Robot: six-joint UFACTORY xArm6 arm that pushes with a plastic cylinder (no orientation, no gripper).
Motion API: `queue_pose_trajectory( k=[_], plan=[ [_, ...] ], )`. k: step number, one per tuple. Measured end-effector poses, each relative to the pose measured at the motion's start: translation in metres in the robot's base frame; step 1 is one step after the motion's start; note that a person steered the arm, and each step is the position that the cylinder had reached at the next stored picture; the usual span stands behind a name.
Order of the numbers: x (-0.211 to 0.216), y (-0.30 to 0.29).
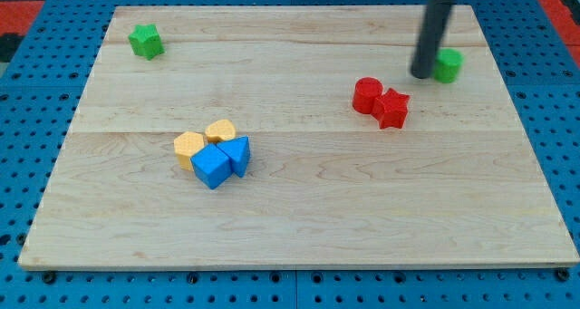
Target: Slide the green circle left and a bit up
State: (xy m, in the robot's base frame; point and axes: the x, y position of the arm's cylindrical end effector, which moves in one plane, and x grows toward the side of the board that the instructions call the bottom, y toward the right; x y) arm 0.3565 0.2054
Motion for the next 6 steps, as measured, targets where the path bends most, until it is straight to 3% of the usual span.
queue_pose_trajectory(
  k=[1,2,3,4,5,6],
  plan=[
    [0.066,-0.034],
    [0.064,0.027],
    [0.029,0.084],
    [-0.012,0.103],
    [-0.012,0.004],
    [-0.012,-0.044]
  ],
)
